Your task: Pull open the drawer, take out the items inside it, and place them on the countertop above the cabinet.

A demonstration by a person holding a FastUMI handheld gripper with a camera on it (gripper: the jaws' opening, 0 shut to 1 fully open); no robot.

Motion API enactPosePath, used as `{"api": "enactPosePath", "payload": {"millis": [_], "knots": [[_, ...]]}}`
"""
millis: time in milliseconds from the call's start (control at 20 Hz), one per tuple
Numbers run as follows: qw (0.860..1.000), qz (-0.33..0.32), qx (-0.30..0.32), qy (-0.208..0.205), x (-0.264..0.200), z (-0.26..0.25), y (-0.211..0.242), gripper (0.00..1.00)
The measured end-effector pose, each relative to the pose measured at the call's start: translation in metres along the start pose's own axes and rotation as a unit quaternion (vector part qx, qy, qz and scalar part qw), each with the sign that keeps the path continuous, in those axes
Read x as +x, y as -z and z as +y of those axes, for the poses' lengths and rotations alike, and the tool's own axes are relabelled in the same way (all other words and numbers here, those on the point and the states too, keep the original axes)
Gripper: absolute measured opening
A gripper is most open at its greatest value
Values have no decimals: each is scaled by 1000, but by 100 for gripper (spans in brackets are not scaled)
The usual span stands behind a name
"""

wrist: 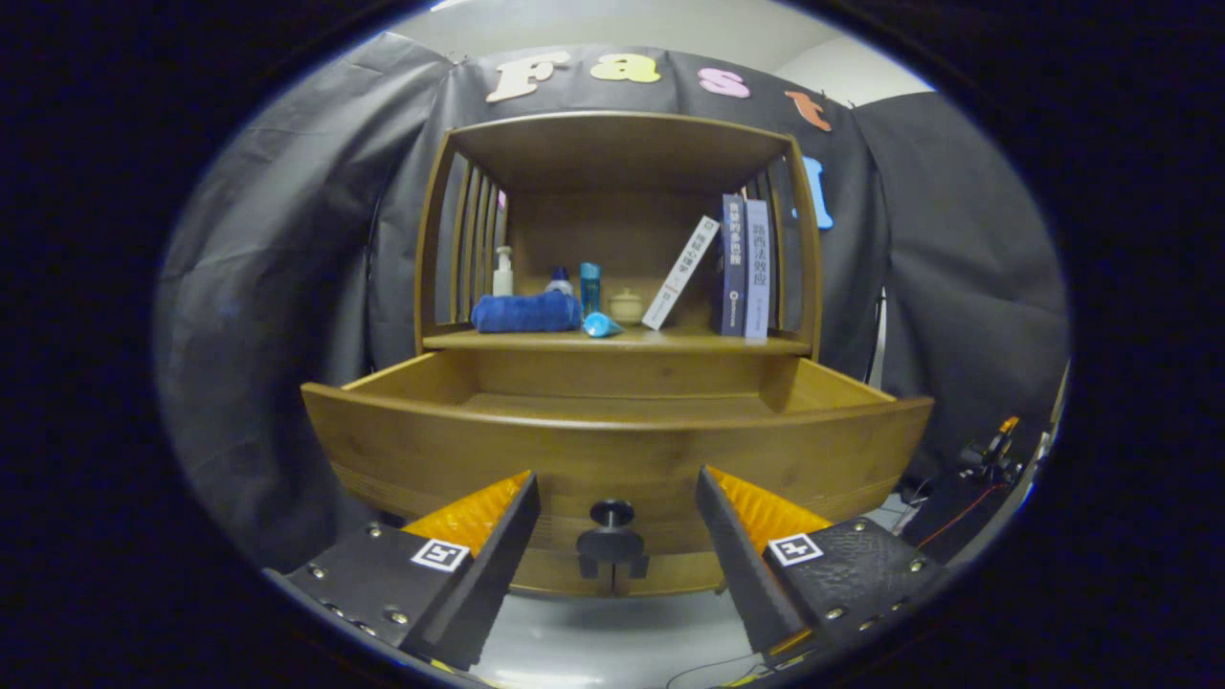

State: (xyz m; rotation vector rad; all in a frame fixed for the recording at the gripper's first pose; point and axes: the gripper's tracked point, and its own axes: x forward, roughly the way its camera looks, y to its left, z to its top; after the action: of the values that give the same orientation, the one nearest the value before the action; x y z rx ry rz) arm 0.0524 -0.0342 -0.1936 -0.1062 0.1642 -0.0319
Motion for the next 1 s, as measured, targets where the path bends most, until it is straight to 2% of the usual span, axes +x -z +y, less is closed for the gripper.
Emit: {"api": "enactPosePath", "payload": {"millis": [150, 250, 300, 650, 1000], "knots": [[999, 16, 40, -13, 14, 11, 12, 98], [998, 40, 40, -3, 24, 6, 30, 98], [999, 16, 45, -3, 28, 6, 26, 98], [999, 10, 38, -18, 52, 3, 21, 99], [998, -3, 61, -25, 82, 5, 16, 99]]}}
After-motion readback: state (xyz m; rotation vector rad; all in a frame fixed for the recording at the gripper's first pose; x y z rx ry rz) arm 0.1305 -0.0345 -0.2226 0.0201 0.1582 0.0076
